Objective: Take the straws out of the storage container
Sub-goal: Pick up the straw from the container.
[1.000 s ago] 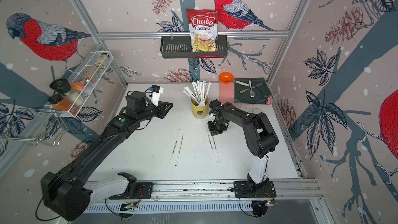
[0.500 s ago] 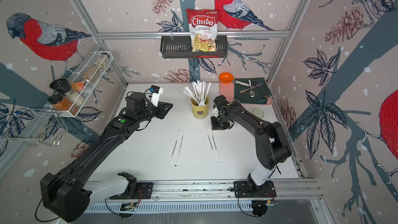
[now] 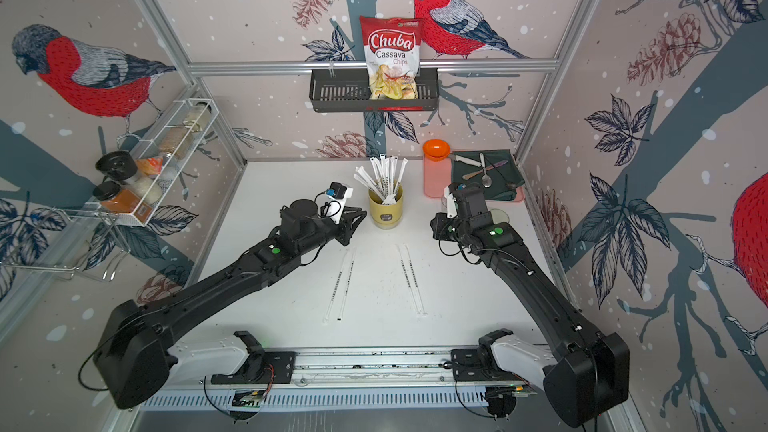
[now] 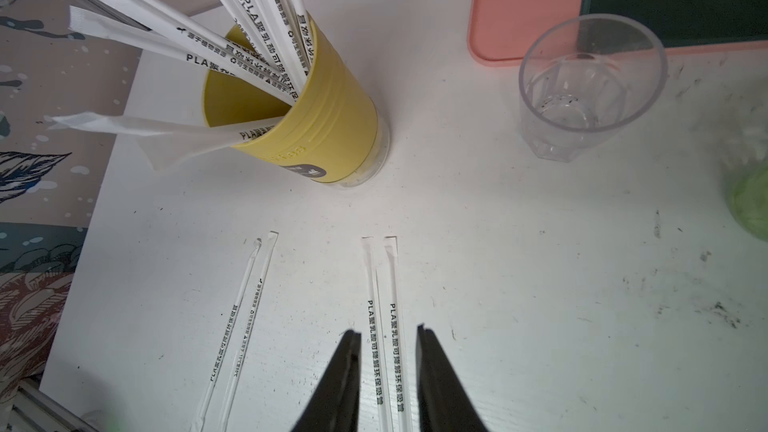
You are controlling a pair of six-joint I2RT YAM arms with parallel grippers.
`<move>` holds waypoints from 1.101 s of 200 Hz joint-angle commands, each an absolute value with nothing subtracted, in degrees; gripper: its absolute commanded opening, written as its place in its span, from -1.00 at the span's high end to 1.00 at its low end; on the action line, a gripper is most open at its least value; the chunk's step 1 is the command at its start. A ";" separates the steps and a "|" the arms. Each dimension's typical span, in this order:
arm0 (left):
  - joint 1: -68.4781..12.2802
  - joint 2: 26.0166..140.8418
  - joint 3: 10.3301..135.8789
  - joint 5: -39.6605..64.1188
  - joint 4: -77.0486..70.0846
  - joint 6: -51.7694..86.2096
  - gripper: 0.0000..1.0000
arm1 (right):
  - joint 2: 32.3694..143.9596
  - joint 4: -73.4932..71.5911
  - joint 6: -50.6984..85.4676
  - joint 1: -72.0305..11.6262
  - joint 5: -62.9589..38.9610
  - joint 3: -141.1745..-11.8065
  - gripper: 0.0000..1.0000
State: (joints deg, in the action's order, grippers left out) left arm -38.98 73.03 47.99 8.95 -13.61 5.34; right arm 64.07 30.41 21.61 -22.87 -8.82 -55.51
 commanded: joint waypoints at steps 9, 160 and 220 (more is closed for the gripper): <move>-39.29 78.22 49.31 8.47 -24.45 -0.96 0.57 | 61.45 26.61 22.05 -22.87 -9.57 -53.52 0.44; -36.91 96.59 65.13 13.89 -14.07 -10.90 0.76 | 57.57 25.76 21.12 -22.56 -10.56 -50.14 0.44; -36.99 96.29 64.84 16.65 -13.06 -10.56 0.73 | 58.06 25.47 21.06 -22.49 -11.03 -49.95 0.44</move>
